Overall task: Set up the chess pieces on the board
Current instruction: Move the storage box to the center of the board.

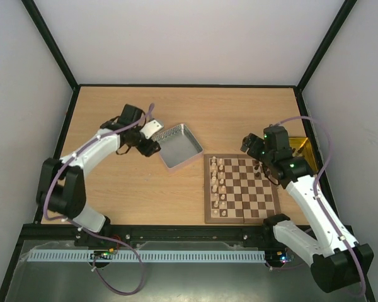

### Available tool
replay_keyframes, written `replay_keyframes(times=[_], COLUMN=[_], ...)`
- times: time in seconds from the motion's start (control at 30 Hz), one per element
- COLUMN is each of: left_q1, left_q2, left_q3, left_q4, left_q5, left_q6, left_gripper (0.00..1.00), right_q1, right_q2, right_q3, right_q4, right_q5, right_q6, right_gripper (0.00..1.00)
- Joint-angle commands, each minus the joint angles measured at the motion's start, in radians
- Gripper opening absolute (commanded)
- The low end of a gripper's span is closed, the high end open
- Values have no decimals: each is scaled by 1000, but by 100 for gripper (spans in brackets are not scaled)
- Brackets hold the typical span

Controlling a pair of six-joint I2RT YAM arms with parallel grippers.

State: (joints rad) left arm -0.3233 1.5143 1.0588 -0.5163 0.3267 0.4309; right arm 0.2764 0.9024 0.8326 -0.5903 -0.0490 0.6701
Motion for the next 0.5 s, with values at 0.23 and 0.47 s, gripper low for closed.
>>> replay_keyframes(times=[0.23, 0.47], left_q1=[-74, -112], left_q2=[279, 418], left_q3=[312, 404], left_q4=[-189, -240], left_q5=[-63, -81], left_q6=[152, 173], left_gripper=[52, 30], right_q1=[83, 83], right_q2=[42, 53], right_q3=[60, 94], right_q4=[-147, -191], right_q5=[-66, 116], right_q6=[-76, 30], right_gripper=[81, 79])
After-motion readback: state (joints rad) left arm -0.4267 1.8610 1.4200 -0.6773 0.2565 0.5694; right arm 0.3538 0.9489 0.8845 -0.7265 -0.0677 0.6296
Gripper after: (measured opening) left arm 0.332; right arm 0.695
